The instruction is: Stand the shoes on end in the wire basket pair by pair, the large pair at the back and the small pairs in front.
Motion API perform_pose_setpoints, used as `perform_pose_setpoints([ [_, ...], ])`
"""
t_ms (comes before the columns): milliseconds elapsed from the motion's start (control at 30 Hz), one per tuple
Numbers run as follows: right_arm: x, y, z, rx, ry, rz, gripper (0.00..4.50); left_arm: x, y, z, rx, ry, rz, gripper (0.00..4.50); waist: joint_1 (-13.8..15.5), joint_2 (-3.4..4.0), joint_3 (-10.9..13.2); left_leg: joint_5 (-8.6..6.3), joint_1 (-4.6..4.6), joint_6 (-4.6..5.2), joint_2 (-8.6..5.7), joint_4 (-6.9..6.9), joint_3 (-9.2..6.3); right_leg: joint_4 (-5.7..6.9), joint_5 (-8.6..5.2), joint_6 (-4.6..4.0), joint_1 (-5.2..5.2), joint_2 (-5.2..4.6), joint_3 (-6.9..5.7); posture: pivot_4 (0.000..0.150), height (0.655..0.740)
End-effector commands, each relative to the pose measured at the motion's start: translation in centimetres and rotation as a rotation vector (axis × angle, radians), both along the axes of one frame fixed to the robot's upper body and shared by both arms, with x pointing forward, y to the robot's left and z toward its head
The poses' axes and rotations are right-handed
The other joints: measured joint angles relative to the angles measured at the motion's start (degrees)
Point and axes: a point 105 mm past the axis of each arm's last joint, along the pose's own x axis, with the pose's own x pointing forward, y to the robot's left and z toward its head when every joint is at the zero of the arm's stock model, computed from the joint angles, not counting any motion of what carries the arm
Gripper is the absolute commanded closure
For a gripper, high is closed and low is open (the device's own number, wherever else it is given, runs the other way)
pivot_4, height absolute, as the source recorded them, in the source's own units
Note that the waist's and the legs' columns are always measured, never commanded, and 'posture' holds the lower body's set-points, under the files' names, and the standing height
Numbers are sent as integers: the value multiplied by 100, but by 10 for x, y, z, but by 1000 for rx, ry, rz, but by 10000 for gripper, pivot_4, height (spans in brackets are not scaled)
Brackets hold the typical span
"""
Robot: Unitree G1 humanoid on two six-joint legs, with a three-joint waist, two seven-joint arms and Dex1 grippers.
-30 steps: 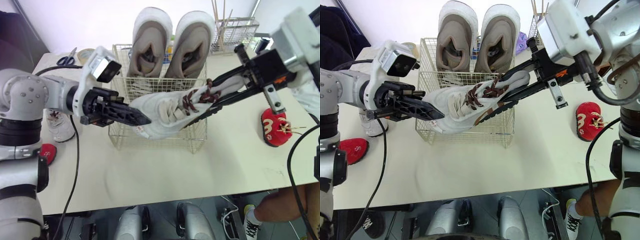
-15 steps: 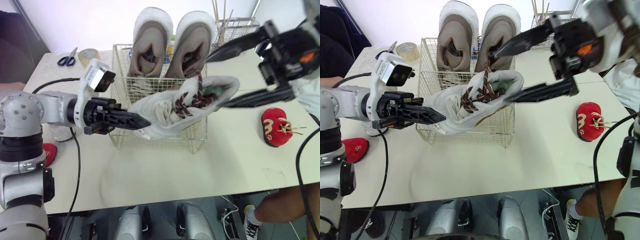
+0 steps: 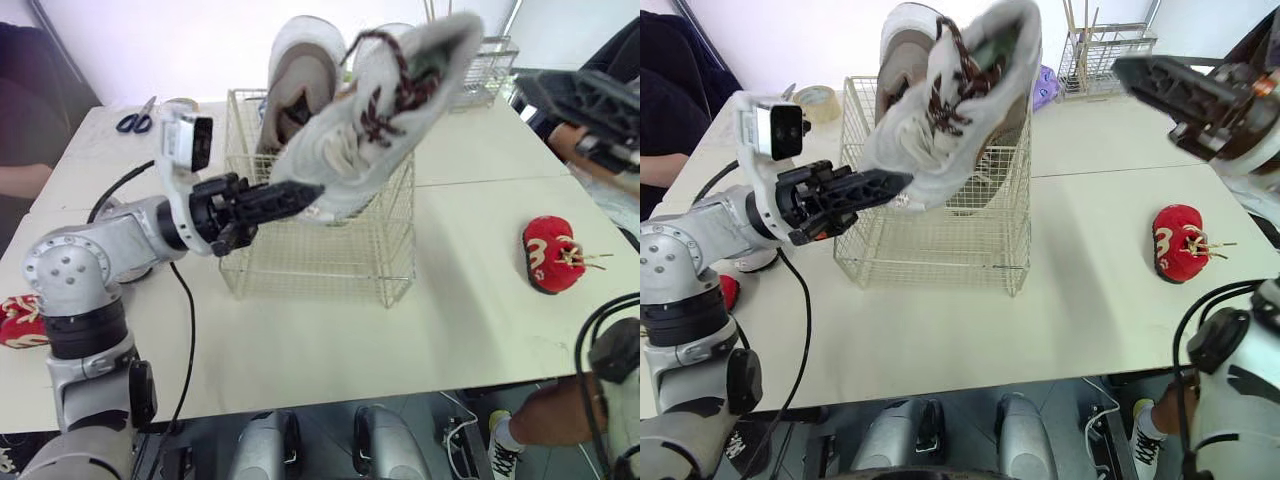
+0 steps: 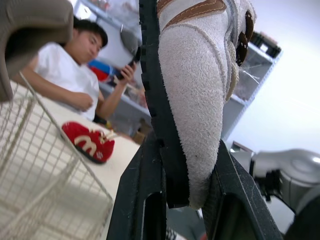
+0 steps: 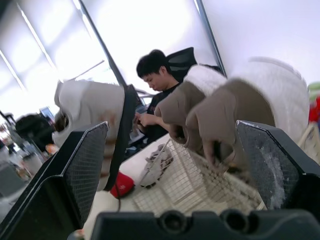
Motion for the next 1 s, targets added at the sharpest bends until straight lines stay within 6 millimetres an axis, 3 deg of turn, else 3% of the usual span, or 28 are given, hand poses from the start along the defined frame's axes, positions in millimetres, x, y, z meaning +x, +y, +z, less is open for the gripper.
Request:
perform_pose_setpoints([
  [33,-13,21,4,49,-62,46,753,-2,-7,14,-51,-55,-13,41783,-4,0,0,0,0,0,0,0,0,1,0,0,0,2,0,1500,7400],
  [467,-22,69,17,134,-72,201,753,0,-16,1,-35,6,-37,41783,-10,0,0,0,0,3,-1,0,-1,-1,-1,3,1,6,1,1500,7400],
  [800,-23,81,21,161,-69,256,753,-2,-19,-5,-31,30,-38,41783,-7,0,0,-1,-1,4,0,0,-3,-3,-1,2,1,7,1,1500,7400],
  [900,-23,82,20,157,-61,264,8026,-2,-20,-7,-30,37,-37,41783,-6,0,0,-1,-2,5,0,0,-3,-4,-1,2,1,7,1,1500,7400],
  [1000,-24,85,22,157,-62,275,21909,-3,-21,-10,-25,43,-37,41783,-6,0,0,-1,-2,5,0,0,-3,-4,-1,2,1,7,1,1500,7400],
])
